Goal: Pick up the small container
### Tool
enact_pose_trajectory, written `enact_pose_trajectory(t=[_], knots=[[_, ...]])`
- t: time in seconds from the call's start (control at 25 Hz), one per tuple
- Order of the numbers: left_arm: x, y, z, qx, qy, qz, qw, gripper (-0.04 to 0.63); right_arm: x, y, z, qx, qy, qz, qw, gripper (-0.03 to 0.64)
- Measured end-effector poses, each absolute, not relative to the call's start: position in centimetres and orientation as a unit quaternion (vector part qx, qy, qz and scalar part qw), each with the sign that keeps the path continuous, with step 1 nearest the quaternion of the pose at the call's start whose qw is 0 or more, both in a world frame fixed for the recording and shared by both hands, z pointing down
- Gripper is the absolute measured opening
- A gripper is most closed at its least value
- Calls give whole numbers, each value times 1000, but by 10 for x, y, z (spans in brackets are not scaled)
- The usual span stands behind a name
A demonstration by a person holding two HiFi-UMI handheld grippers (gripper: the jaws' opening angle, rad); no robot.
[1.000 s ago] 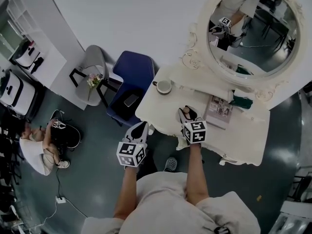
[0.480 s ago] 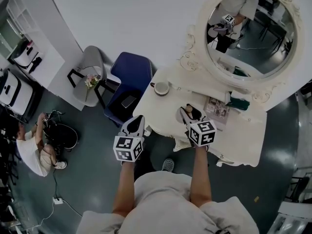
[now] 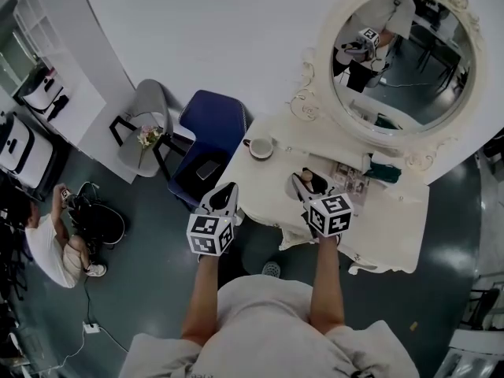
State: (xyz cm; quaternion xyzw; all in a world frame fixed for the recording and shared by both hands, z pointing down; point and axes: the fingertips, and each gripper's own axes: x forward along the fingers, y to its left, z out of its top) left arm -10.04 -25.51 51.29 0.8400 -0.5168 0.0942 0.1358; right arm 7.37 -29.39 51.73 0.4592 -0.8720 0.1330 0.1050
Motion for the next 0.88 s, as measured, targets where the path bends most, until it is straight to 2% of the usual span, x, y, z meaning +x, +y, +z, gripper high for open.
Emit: enact_pose_trajectory(t=[0.88], knots=[[-107,-251,521,833,-527,85,147,29,78,-292,523,471,-866,126,112,140]])
